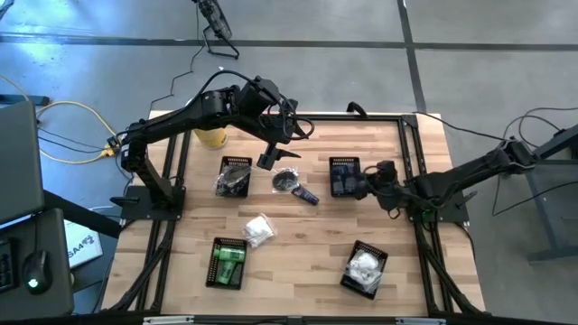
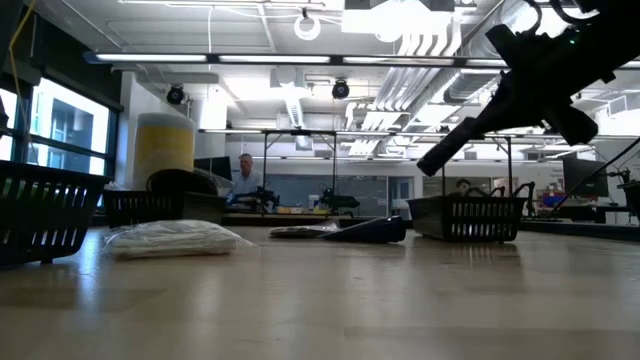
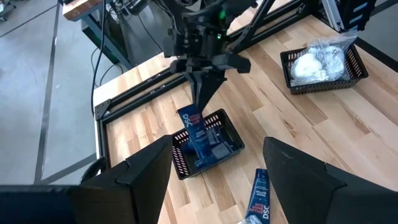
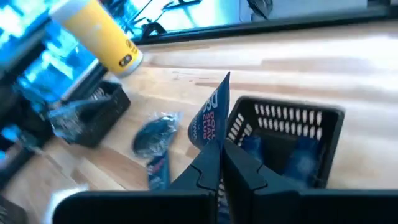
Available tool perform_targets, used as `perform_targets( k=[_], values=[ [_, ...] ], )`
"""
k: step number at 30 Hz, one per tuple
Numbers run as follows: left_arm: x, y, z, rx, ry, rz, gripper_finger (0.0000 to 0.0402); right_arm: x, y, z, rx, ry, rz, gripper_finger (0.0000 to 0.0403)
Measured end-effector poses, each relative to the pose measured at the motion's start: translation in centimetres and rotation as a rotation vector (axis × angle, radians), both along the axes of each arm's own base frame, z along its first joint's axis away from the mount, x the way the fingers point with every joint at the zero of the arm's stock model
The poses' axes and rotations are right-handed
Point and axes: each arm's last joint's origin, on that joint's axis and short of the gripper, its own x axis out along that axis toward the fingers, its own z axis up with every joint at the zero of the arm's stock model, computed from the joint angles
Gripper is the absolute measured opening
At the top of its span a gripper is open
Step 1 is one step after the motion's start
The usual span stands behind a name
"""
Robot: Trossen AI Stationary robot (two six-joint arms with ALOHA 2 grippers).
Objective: Pick & Place Travel size toiletries
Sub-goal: Put the blue shave cream into the top right black basket
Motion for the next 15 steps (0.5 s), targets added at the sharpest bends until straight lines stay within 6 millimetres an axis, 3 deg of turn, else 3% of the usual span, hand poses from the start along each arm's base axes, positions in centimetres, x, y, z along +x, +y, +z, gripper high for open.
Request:
perform_targets(
  k=[15],
  values=[
    [0.0, -0.01, 0.0, -0.007, 0.0, 0.002, 0.0245, 0.56, 0.17, -0.91, -0.453, 0.444, 0.289, 0.0003]
  ],
)
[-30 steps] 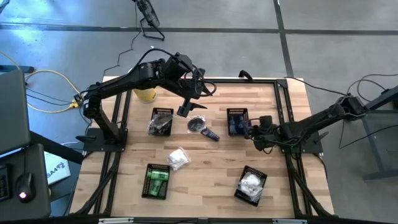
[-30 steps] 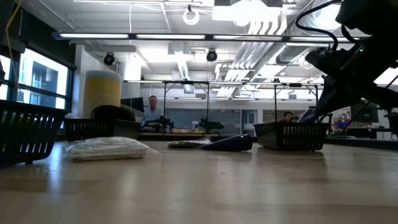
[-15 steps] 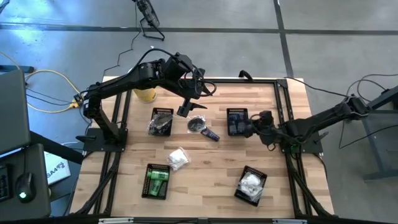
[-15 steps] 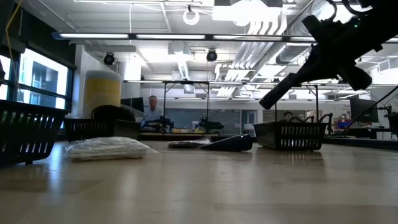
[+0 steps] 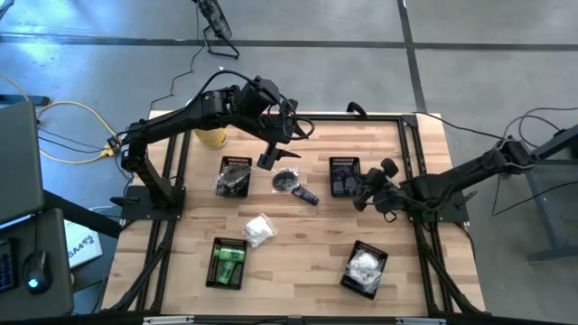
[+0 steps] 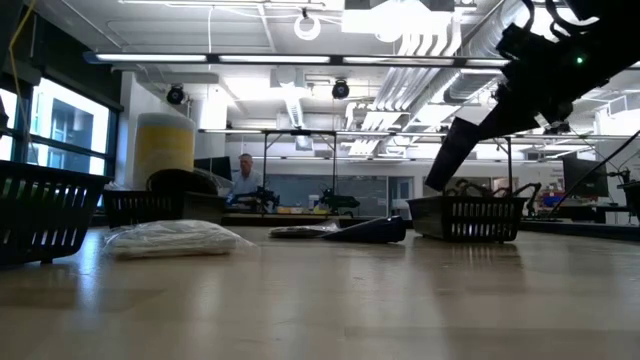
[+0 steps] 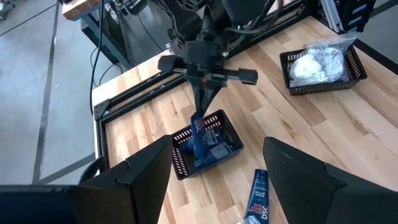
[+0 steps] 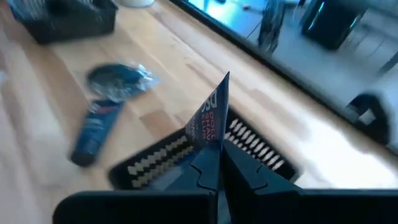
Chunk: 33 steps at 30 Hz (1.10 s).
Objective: Pick & Place Travel size toiletries
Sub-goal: Put the blue shave cream into the top right black basket
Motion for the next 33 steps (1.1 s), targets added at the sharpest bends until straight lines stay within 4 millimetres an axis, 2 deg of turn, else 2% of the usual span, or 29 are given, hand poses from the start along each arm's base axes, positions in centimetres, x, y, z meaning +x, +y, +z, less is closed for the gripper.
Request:
perform_targets(
  k=[7, 19, 27, 33],
  values=[
    [0.0, 0.0, 0.0, -0.004, 0.0, 0.001, 0.0245, 0.4, -0.3, -0.4, -0.24, 0.177, 0.042, 0.0003],
    [0.0, 0.0, 0.0, -0.006, 0.001, 0.004, 0.0245, 1.8, -1.9, -2.6, -0.373, 0.44, 0.057, 0.0003],
    [0.0, 0.0, 0.0, -0.004, 0.002, 0.006, 0.0245, 2.5, -1.6, -2.5, -0.269, 0.359, 0.107, 0.0018],
    [0.0, 0.0, 0.0, -0.003, 0.002, 0.005, 0.0245, 2.8, -1.6, -1.7, -0.287, 0.379, 0.115, 0.0068]
  ],
)
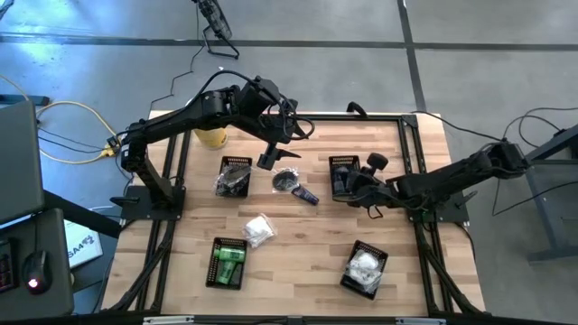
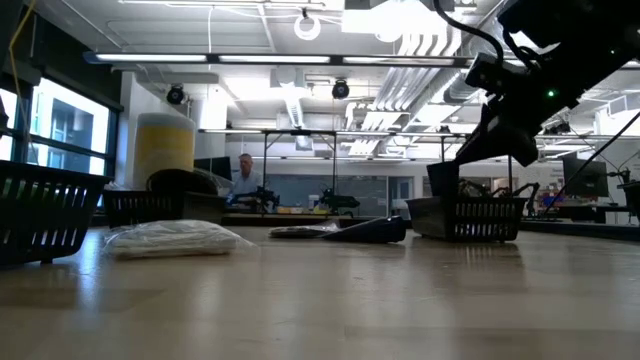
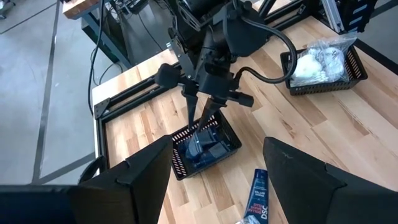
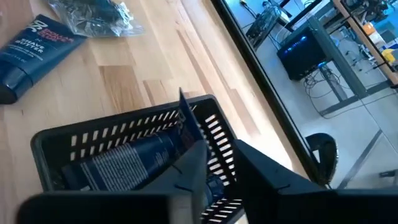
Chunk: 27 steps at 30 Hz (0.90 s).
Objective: Pick & Place Travel size toiletries
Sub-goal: Put the blue shave cream into the top right black basket, then put the black hairbrush into the top left black basket
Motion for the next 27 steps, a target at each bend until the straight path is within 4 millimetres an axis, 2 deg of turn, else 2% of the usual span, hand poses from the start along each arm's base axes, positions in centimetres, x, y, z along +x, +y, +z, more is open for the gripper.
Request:
perform_targets(
  k=[5, 9, 12, 20, 27],
  values=[
    [0.0, 0.0, 0.0, 0.0, 0.001, -0.001, 0.0245, 0.1, 0.0, 0.5, -0.023, 0.021, -0.015, 0.0123],
    [0.0, 0.0, 0.0, 0.0, 0.001, -0.001, 0.0245, 0.3, 0.1, 1.3, -0.017, 0.006, 0.01, 0.014],
    [0.0, 0.0, 0.0, -0.001, 0.006, -0.001, 0.0245, 0.5, 0.5, 2.3, -0.007, -0.023, 0.031, 0.0138],
    [-0.1, 0.0, -0.2, -0.004, 0.018, -0.001, 0.0245, 0.6, 1.0, 6.7, 0.021, -0.169, 0.066, 0.0108],
    [-0.1, 0.0, -0.2, -0.005, 0.023, -0.001, 0.0245, 0.0, 1.1, 10.3, 0.213, -0.394, 0.093, 0.0079]
  ],
)
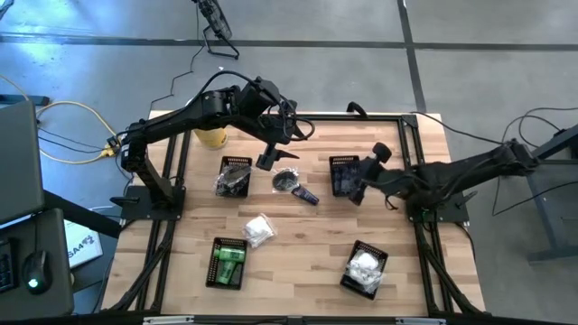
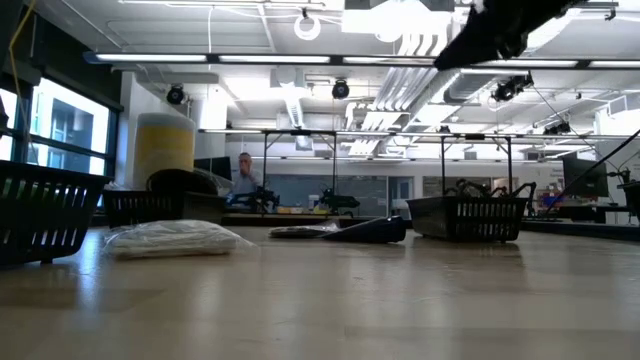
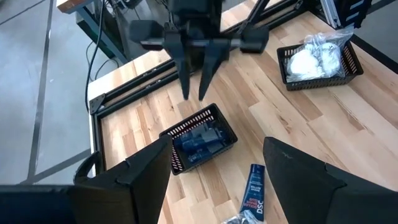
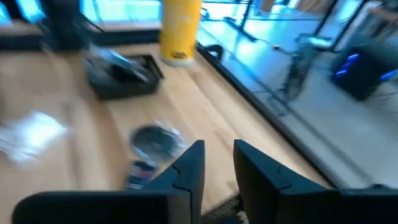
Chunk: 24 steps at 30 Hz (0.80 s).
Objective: Pick & Place Travel size toiletries
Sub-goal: Put the black hairbrush into the top left black basket
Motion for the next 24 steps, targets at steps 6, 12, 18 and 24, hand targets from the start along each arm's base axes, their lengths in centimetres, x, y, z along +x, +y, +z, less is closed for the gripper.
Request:
perform_targets(
  k=[6, 12, 18, 24],
  values=[
    [0.0, 0.0, 0.0, 0.0, 0.0, 0.0, 0.0245, -1.0, 0.1, 1.9, 0.177, -0.181, 0.084, 0.0055],
    [0.0, 0.0, 0.0, 0.0, -0.006, -0.003, 0.0245, -1.8, 0.1, 3.7, 0.283, -0.344, 0.148, 0.0043],
    [0.5, -0.4, 0.7, -0.054, -0.081, 0.022, 0.0245, -2.3, 0.1, 4.8, 0.331, -0.448, 0.19, 0.0042],
    [2.9, -3.8, -0.2, -0.027, -0.217, -0.021, 0.0245, -2.4, 0.1, 4.9, 0.329, -0.45, 0.186, 0.0042]
  ],
)
